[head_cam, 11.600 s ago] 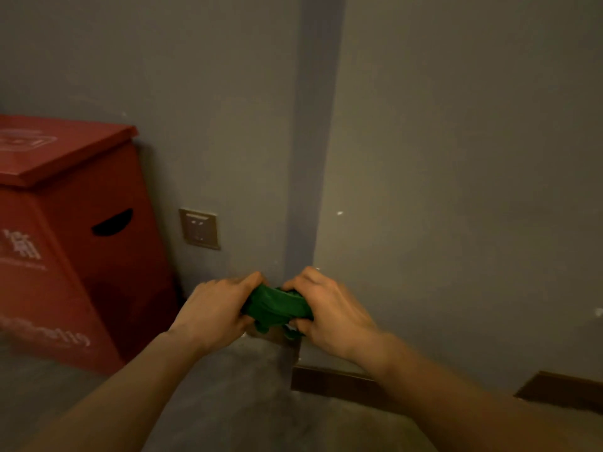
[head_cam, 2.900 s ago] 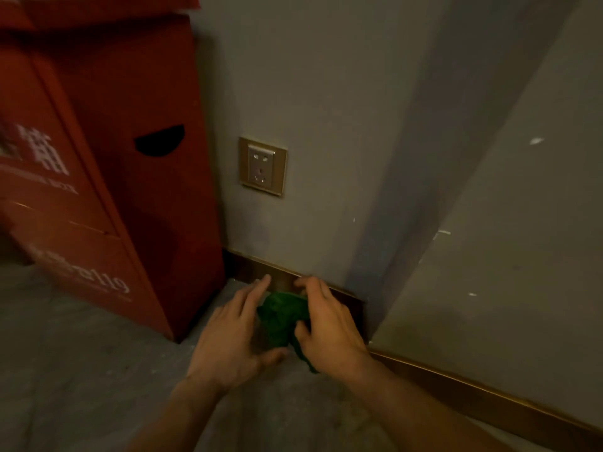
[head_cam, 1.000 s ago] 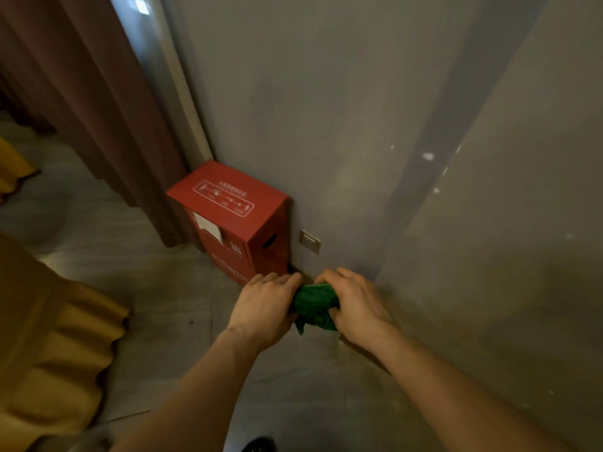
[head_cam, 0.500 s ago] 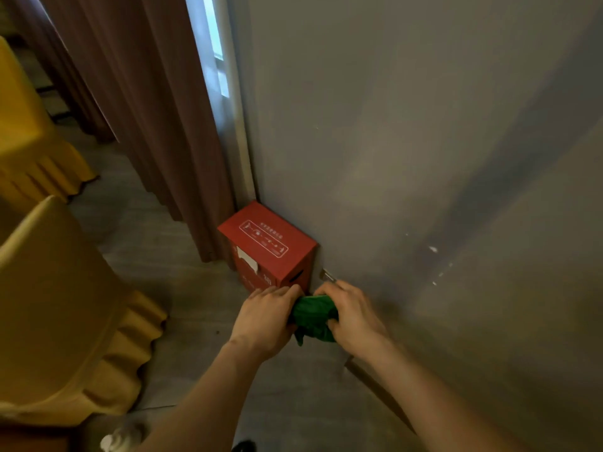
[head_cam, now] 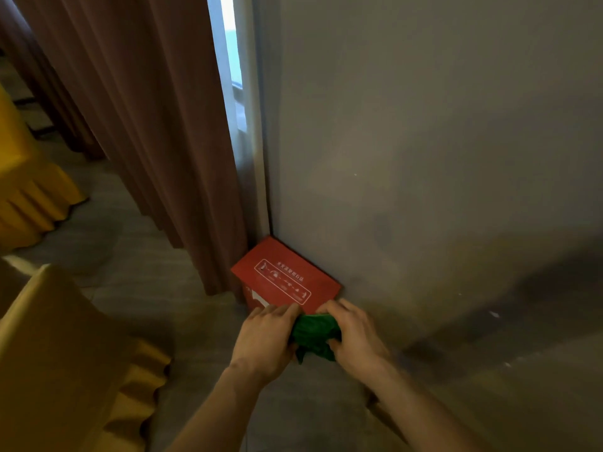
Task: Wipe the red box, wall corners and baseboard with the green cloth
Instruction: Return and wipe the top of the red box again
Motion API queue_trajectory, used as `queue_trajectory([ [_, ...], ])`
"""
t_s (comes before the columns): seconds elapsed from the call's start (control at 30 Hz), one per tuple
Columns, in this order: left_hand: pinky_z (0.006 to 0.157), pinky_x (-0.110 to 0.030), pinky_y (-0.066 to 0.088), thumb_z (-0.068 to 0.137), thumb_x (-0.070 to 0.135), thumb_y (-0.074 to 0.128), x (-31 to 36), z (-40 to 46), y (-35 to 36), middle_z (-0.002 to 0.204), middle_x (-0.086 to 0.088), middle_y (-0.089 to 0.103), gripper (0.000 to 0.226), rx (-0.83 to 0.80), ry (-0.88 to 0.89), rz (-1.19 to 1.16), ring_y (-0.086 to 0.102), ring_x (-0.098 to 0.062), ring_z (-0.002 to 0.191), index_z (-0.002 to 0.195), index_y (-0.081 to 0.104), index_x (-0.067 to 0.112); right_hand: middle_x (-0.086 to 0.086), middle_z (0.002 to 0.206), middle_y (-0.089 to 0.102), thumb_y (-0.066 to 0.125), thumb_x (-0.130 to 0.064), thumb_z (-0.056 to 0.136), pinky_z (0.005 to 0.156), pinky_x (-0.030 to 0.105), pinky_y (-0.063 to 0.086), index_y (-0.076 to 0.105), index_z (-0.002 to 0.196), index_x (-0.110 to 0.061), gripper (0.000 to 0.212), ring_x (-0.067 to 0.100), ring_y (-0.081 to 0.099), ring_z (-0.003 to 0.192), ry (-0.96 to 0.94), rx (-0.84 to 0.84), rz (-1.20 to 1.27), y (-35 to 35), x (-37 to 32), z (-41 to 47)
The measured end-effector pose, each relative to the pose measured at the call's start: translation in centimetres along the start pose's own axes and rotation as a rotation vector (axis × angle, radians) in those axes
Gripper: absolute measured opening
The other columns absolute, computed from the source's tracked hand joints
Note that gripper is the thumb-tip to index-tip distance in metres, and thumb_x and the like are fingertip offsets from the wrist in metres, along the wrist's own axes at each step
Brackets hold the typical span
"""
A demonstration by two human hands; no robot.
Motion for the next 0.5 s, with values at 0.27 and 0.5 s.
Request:
queue_trajectory([
  [0.27, 0.088, -0.036, 0.043, 0.083, 0.034, 0.069, -4.6, 7.9, 5.0, 0.115, 0.009, 0.066, 0.037, -0.014, -0.065, -0.017, 0.061, -0.02, 0.104, 0.115, 0.05, 0.033, -0.001, 0.108, 0.058, 0.069, 0.005, 0.069, 0.077, 0.04, 0.053, 0.064, 0.104, -0.023, 0.045, 0.023, 0.06, 0.097, -0.029, -0.056, -0.004, 3.5, 4.4, 9.3],
  [0.5, 0.089, -0.038, 0.042, 0.083, 0.036, 0.072, -9.4, 15.8, 11.1, 0.114, 0.007, 0.066, 0.036, -0.058, -0.176, -0.022, 0.06, -0.022, 0.105, 0.111, 0.052, 0.031, 0.001, 0.107, 0.059, 0.074, 0.004, 0.07, 0.08, 0.04, 0.053, 0.064, 0.104, -0.023, 0.045, 0.024, 0.061, 0.096, -0.03, -0.136, 0.006, 8.5, 9.9, 18.4],
])
Point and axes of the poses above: each hand's wrist, its own z-axis towards the middle knuckle, its own y-axis out of the palm, x = y × z, the point moved 6 cm from there along z, towards the middle knuckle
